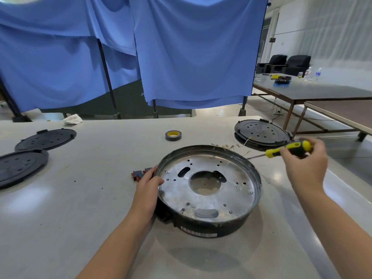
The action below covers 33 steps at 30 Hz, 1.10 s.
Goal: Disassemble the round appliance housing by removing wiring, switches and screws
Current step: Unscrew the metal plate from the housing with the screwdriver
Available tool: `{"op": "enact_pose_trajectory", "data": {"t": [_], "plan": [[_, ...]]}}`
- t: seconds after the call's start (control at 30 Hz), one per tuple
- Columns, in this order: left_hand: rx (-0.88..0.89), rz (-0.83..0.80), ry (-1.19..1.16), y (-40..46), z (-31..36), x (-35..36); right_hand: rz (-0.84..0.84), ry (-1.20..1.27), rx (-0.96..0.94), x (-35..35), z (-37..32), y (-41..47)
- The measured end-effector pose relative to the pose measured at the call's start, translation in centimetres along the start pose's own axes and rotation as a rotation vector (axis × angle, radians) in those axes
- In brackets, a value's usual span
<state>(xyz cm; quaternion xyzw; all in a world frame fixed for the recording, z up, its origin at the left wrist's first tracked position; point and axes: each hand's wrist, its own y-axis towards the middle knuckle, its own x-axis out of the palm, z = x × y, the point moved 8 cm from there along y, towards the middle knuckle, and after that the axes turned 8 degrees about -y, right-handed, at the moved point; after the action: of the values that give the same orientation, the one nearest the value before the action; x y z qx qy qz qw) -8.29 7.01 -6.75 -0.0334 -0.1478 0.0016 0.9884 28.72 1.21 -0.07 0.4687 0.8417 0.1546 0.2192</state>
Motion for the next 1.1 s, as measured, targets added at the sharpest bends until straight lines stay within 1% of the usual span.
{"op": "enact_pose_trajectory", "data": {"t": [0.13,0.4,0.47,0.57,0.7,0.77,0.9,1.1], "plan": [[0.000,0.001,-0.013,0.0,0.0,0.0,0.035,0.138,-0.124,-1.0,-4.5,0.8],[0.008,0.005,-0.029,-0.2,0.1,0.1,0.004,0.327,-0.404,-1.9,-14.6,-1.1],[0.008,0.021,-0.034,-0.2,0.1,0.0,-0.034,0.392,-0.446,-1.8,-16.4,-2.1],[0.006,0.031,-0.032,-0.2,0.1,0.0,-0.160,0.508,-0.396,-0.1,-17.8,-3.7],[-0.009,0.040,-0.020,-0.2,0.0,-0.1,-0.405,0.618,-0.206,3.8,-17.5,-6.7],[-0.009,0.044,-0.016,-0.2,0.0,-0.1,-0.477,0.617,-0.144,5.2,-17.0,-7.8],[-0.004,0.045,-0.006,0.0,-0.1,-0.2,-0.528,0.589,-0.087,6.4,-16.2,-8.7],[0.001,0.040,0.002,0.2,-0.2,-0.2,-0.558,0.569,-0.105,6.6,-15.9,-9.2]]}}
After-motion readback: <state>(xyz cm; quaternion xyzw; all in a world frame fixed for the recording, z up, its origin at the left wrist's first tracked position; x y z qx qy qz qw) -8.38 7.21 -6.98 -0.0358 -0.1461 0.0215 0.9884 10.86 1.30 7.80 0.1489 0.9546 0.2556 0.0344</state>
